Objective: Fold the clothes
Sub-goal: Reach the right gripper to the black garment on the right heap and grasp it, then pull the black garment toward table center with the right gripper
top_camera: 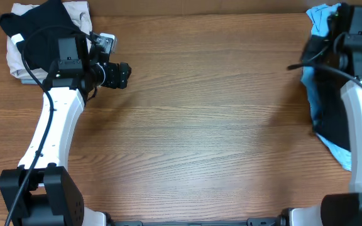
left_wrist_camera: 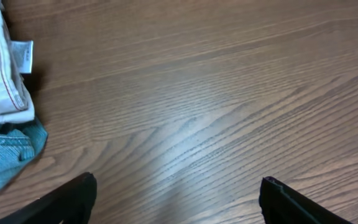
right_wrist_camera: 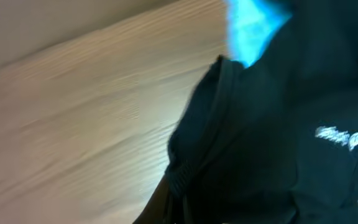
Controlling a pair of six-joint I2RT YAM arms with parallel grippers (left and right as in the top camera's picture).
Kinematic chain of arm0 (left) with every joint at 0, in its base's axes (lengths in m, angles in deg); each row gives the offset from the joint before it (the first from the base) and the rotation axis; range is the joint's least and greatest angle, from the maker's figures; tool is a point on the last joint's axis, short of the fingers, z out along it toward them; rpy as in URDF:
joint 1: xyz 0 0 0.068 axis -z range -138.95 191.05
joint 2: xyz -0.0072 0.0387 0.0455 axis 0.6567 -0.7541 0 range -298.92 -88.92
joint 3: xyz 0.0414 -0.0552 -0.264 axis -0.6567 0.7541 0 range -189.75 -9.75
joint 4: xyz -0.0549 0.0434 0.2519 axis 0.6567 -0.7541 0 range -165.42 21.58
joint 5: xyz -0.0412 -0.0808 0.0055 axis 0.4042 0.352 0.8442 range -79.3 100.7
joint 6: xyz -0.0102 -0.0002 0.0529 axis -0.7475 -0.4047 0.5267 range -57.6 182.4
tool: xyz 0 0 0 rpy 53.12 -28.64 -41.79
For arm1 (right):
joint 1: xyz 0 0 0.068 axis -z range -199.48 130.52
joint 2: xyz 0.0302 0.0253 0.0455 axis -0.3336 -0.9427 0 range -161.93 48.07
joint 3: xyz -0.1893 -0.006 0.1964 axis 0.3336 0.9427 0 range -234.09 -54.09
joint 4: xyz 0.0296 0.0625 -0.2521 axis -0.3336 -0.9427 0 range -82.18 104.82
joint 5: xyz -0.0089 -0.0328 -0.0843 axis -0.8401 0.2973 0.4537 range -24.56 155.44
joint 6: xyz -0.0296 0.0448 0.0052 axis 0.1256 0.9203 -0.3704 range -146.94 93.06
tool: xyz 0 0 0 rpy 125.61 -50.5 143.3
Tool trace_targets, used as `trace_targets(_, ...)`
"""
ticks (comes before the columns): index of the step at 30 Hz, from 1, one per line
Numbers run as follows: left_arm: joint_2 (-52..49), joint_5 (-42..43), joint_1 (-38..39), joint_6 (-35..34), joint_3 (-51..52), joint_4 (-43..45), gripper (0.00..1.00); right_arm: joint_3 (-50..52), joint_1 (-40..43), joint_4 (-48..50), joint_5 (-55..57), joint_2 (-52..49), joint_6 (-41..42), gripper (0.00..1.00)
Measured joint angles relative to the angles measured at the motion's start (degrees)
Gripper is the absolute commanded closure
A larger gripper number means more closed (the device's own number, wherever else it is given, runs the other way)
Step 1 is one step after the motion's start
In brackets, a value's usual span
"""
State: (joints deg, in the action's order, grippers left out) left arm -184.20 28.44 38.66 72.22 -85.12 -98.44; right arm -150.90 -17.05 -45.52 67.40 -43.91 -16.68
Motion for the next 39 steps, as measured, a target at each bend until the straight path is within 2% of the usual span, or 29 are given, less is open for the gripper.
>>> trace_targets(2,0.0,0.0,-0.1,0.2,-0.2,0.0,0.07,0.0,-3.8,-1.9,-2.7,-0.3,-0.2,0.96)
trace_targets(6,0.0,0.0,-1.1,0.5,-0.3,0.0,0.05,0.0,-14.9,-3.6,-6.1,-1.5,-0.5,0.96)
trace_targets(11,0.0,0.0,-3.7,0.4,-0.3,0.0,0.04,0.0,-31.9,-2.0,-8.3,-2.1,0.6,0.96)
trace_targets(15,0.0,-0.1,-5.2,0.4,-0.4,-0.1,0.04,0.0,-41.6,-0.8,-9.5,-3.9,1.9,0.88)
trace_targets(16,0.0,-0.2,-5.5,0.4,-0.4,-0.3,0.03,0.0,-43.6,-0.5,-9.7,-4.5,2.2,0.82)
trace_targets(17,0.0,-0.2,-5.8,0.4,-0.4,-0.4,0.03,0.0,-45.4,-0.4,-9.9,-5.2,2.4,0.67)
trace_targets(18,0.0,-0.2,-6.1,0.4,-0.4,-0.5,0.03,0.0,-47.2,-0.3,-10.2,-6.1,2.9,0.59)
trace_targets(21,0.0,-0.2,-6.7,0.4,-0.4,-0.9,0.03,0.0,-51.1,0.3,-10.7,-7.7,3.2,0.47)
trace_targets(23,0.0,-0.2,-7.0,0.4,-0.4,-1.0,0.01,0.0,-52.4,-0.1,-10.5,-7.9,3.9,0.44)
trace_targets(26,0.0,-0.2,-7.1,0.4,-0.4,-1.3,0.0,0.0,-51.0,-2.6,-8.7,-7.6,5.9,0.42)
trace_targets(29,0.0,0.5,-7.0,0.4,-0.4,-1.3,0.0,0.0,-44.7,-6.4,-5.9,-7.0,8.3,0.34)
trace_targets(33,0.0,2.2,-4.8,0.8,-0.4,-1.3,0.0,0.0,-29.1,-9.8,-2.8,-5.6,10.7,0.29)
trace_targets(39,-1.4,2.4,4.2,2.6,-0.5,-0.5,0.0,2.3,-5.8,-10.2,-1.2,-5.4,11.8,0.28)
